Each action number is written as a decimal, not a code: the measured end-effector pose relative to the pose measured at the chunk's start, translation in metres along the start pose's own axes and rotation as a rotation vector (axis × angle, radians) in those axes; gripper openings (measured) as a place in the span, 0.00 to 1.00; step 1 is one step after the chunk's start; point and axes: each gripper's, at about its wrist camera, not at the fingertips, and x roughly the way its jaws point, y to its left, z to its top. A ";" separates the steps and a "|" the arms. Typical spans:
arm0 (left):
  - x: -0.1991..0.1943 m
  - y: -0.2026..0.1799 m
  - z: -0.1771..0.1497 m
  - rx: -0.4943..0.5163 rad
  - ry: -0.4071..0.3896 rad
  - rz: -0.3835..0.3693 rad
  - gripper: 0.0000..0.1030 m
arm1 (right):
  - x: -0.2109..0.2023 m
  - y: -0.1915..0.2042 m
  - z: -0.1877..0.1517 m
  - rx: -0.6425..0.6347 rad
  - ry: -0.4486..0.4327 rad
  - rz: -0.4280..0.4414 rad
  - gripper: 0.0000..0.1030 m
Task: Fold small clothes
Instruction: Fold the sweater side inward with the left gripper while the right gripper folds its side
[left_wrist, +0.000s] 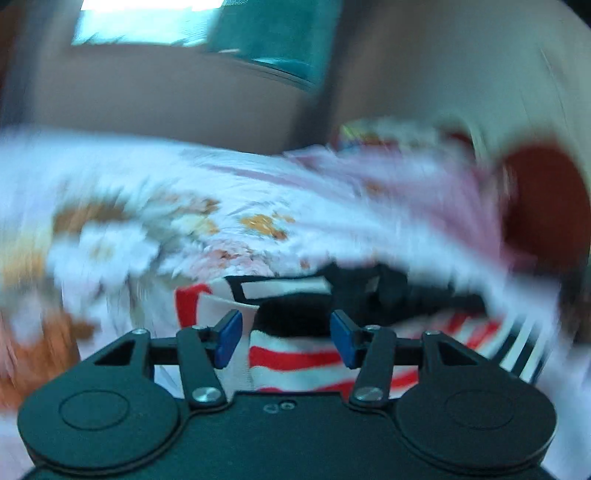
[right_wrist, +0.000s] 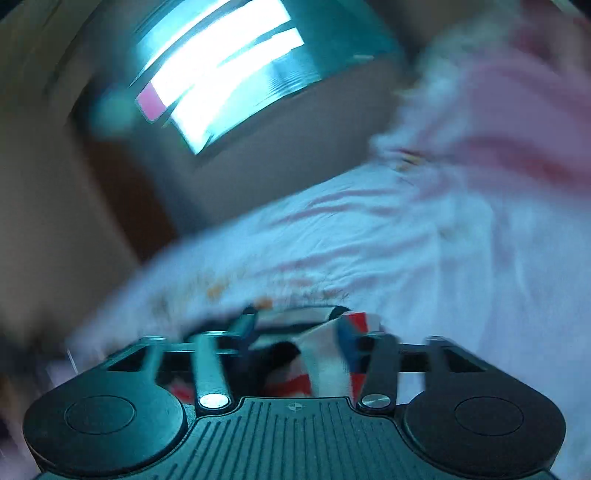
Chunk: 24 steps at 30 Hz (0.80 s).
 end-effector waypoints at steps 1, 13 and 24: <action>0.006 -0.014 0.000 0.125 0.023 0.021 0.48 | 0.007 0.014 -0.001 -0.128 0.044 -0.016 0.41; 0.080 0.024 0.011 -0.090 0.028 0.027 0.49 | 0.100 0.006 0.000 -0.120 0.099 -0.139 0.41; 0.065 0.036 0.009 -0.117 0.027 -0.062 0.50 | 0.063 0.008 -0.026 -0.310 0.163 0.017 0.41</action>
